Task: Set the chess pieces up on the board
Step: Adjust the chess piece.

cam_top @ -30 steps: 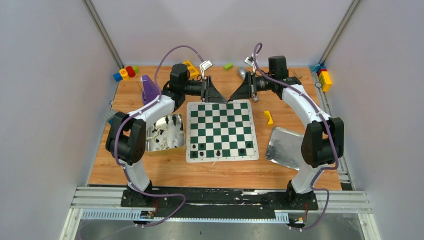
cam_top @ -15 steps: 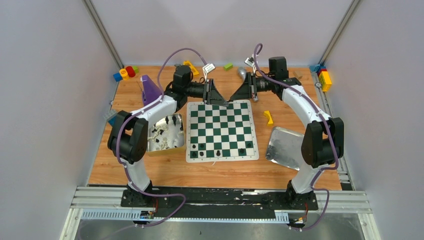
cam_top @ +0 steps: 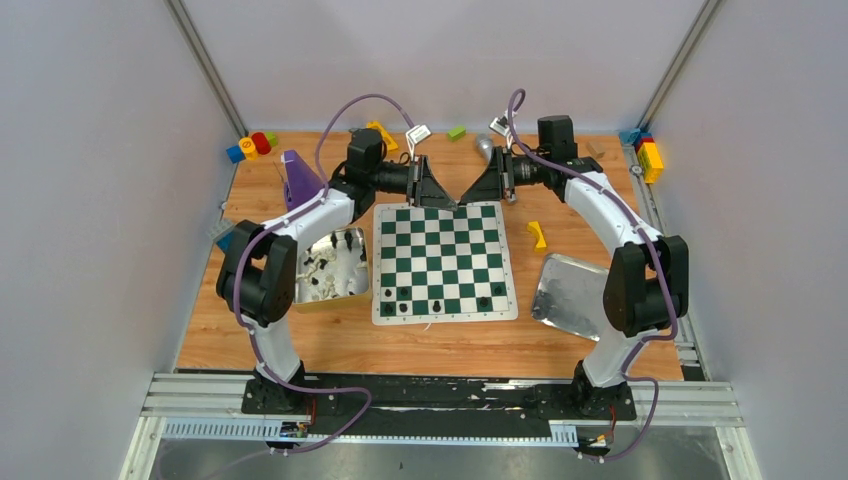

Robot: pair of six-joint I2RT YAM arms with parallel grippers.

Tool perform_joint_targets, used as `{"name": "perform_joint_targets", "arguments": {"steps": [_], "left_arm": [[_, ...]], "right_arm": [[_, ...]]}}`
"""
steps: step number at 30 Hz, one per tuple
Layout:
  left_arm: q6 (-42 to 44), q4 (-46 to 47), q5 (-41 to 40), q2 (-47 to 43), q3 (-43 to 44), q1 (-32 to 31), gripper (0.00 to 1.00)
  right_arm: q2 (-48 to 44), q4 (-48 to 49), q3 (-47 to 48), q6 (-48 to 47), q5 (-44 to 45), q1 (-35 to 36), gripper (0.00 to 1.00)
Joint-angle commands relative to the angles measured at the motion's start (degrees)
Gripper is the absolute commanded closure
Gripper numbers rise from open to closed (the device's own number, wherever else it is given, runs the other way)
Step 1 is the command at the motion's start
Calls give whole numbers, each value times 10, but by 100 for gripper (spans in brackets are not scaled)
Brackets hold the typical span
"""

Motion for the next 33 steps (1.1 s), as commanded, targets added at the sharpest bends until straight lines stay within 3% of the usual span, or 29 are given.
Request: {"name": "perform_joint_targets", "arguments": {"steps": [1,8,11,14,15,18,25,33], "left_arm": [[2,16,6,4,30,-3,72],[12,1,7,7,35,-2,82],[63,-45,2,6,53,-2,90],[167,-199,-28,0,85,-2,94],[231,-278,-39,-4,104,-3,96],[336,-402,-98,-9,141,-9,99],[567,-714,-297,43,296,-83,100],[652,-891,-480,154,473,-216,99]], "right_arm": [[-27,26,-5,-2,-14,-2,100],[-25,27,-8,-5,-13,-1,98],[-31,24,-17,-14,-5,-2,85],[-44,18,-28,-28,6,-13,67],[-48,15,-30,-33,9,-21,62],[-67,4,-40,-53,14,-54,52],[-140,0,-92,-74,13,-175,48],[-238,-1,-161,-101,20,-318,47]]}}
